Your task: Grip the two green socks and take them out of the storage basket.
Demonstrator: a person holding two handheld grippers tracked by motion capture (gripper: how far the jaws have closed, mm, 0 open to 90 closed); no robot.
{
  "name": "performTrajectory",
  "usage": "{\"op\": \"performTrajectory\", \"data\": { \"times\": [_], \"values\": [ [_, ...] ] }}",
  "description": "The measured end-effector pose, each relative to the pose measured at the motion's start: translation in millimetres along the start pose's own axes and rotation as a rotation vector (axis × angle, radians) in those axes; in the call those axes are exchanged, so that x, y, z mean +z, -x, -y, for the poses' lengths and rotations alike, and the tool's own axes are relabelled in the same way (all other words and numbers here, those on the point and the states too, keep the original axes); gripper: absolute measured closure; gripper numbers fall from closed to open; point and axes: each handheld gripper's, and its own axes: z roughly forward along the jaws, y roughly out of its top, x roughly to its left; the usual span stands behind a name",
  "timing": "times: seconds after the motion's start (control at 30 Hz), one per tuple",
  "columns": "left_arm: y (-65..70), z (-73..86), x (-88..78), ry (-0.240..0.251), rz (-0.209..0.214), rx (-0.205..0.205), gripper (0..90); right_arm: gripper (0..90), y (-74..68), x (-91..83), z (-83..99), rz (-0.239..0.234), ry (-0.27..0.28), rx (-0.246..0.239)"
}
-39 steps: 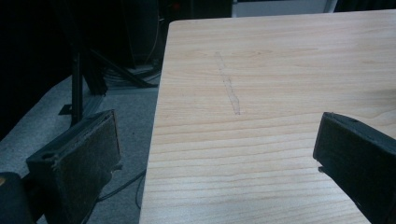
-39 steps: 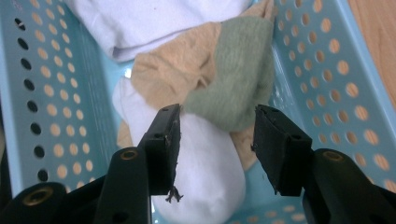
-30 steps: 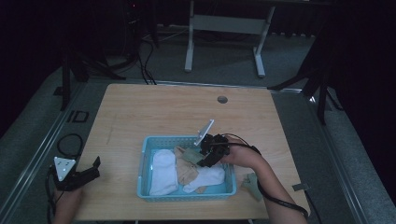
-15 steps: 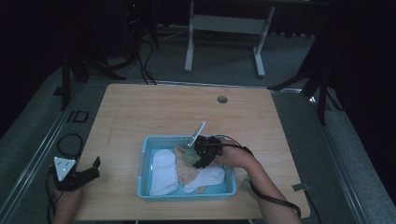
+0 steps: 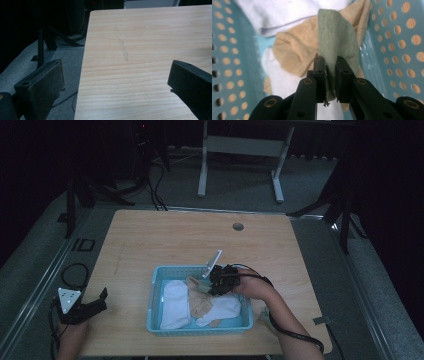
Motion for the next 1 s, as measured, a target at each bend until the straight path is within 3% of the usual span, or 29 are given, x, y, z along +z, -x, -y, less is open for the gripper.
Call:
{"op": "performTrajectory", "data": {
  "times": [0.37, 1.0],
  "values": [
    [0.2, 0.0, 0.2, 0.001, 0.0, 0.003, 0.3, 80.8, -3.8, -34.1, 4.1, 0.019, 0.067, 0.005],
    [0.6, -0.1, 0.4, -0.001, -0.003, 0.006, 0.3, 80.8, -8.9, -75.9, 23.0, 0.027, 0.145, 0.009]
  ]
}}
